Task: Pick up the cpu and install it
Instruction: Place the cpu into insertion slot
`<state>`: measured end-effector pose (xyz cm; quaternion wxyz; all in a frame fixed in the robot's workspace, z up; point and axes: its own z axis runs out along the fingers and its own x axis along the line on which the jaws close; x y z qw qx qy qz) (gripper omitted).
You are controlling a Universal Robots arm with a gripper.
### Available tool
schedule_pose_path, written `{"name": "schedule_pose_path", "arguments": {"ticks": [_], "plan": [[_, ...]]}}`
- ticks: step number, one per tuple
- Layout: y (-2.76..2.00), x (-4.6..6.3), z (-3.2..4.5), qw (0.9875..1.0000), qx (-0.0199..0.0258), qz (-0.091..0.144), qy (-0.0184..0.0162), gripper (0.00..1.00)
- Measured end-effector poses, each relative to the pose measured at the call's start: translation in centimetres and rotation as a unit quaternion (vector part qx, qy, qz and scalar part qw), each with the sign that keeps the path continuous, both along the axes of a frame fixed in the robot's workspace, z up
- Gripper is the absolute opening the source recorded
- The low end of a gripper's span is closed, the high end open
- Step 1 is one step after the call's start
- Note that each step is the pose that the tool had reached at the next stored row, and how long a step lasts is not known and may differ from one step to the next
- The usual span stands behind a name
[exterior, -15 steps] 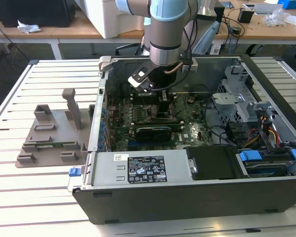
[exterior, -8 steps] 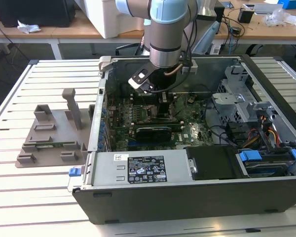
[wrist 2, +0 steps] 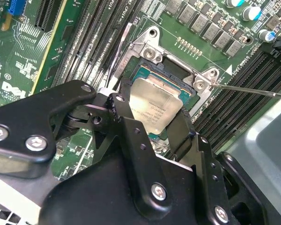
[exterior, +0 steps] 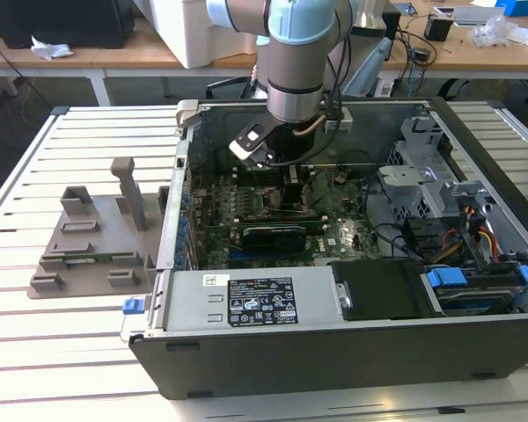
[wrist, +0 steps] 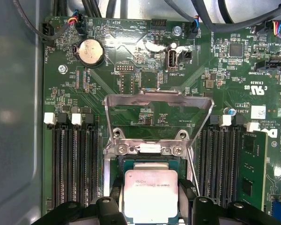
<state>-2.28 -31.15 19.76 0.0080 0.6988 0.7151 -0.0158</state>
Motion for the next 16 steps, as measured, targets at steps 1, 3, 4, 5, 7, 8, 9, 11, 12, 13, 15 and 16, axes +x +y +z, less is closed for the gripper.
{"name": "schedule_pose_path", "arguments": {"ticks": [1, 3, 4, 5, 7, 8, 9, 11, 12, 13, 15, 16], "plan": [[0.0, 0.0, 0.0, 1.0, 0.0, 0.0, 0.0, 0.55], [0.0, 0.01, -0.01, 1.0, 0.0001, 0.0, -0.0003, 0.55], [0.01, 0.02, -0.03, 1.0, 0.0004, 0.0, -0.0003, 0.56], [0.01, 0.02, -0.03, 1.0, 0.0003, 0.0, -0.0002, 0.56], [0.0, 0.01, -0.01, 1.0, 0.0, 0.0, 0.0, 0.62], [0.0, 0.01, -0.01, 1.0, 0.0, 0.0, 0.0, 0.62], [0.0, -0.01, -0.01, 1.0, 0.0, 0.0, -0.0001, 0.62], [0.03, -0.36, -0.01, 1.0, 0.0001, 0.0, 0.0, 0.62], [0.06, -0.49, -0.01, 1.0, 0.0, 0.0, 0.0, 0.62], [0.1, -0.53, -0.01, 1.0, 0.0001, 0.0, 0.0, 0.62], [0.19, -0.53, -0.02, 1.0, 0.0, 0.0, -0.0001, 0.62], [0.25, -0.54, -0.03, 1.0, 0.0001, 0.0, -0.0001, 0.62]]}}
